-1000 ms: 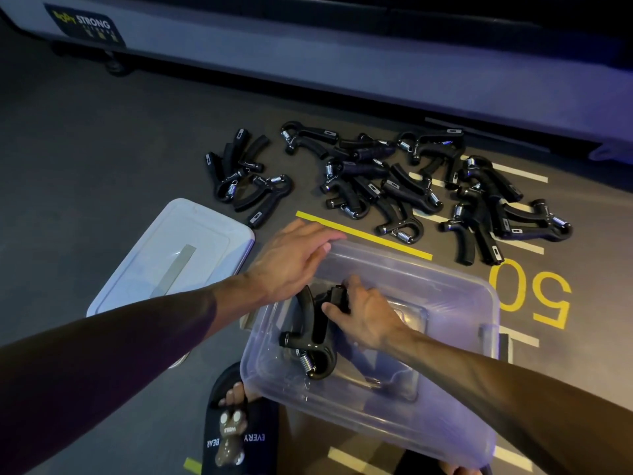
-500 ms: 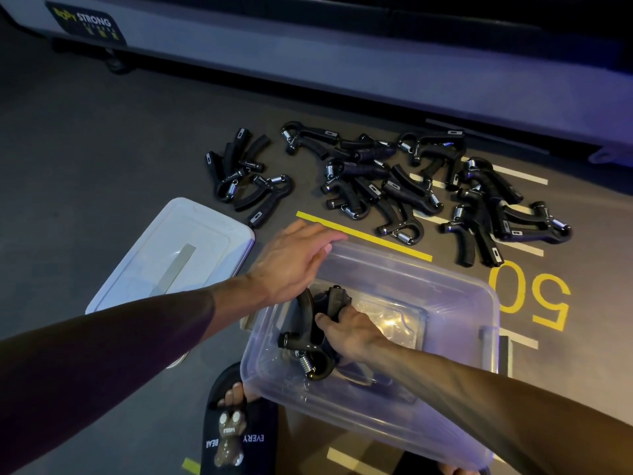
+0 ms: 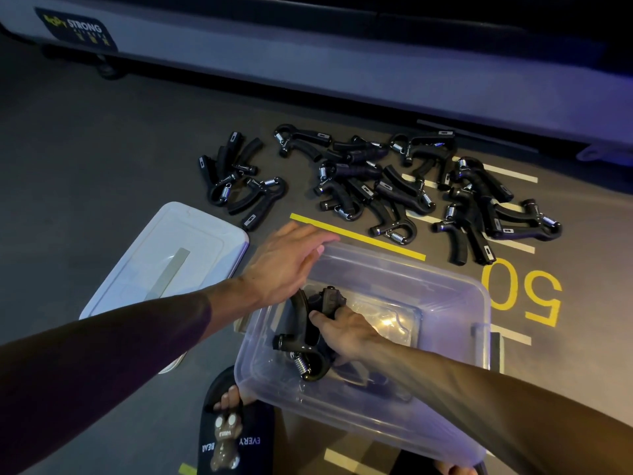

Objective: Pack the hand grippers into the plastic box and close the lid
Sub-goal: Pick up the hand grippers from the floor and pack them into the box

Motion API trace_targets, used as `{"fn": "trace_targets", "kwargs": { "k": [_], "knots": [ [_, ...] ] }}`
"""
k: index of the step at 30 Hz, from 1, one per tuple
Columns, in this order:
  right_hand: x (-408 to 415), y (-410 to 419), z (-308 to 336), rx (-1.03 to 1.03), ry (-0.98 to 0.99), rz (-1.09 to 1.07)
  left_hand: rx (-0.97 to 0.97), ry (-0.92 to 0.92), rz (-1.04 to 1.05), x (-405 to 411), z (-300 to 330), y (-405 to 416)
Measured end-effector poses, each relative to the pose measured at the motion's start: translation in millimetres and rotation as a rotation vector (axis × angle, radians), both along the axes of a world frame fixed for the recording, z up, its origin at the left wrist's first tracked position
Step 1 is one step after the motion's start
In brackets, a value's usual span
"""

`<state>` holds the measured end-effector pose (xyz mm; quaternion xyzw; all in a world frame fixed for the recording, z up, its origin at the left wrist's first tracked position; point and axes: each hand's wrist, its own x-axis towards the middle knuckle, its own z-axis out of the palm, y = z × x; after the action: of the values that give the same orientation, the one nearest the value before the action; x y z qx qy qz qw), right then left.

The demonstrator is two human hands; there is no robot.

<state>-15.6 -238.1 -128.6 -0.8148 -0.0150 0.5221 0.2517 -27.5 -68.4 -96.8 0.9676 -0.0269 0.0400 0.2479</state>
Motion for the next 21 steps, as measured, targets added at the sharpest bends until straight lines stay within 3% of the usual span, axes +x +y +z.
{"fn": "trace_targets", "kwargs": {
  "k": [11,21],
  "knots": [
    [-0.5,-9.0,4.9,0.132,-0.003,-0.229,0.011,0.007,0.007,0.0,1.7,-1.0],
    [2.8,-10.8,6.3,0.117,0.029,-0.157,0.008,0.021,-0.002,-1.0,3.1,-1.5]
  ]
}}
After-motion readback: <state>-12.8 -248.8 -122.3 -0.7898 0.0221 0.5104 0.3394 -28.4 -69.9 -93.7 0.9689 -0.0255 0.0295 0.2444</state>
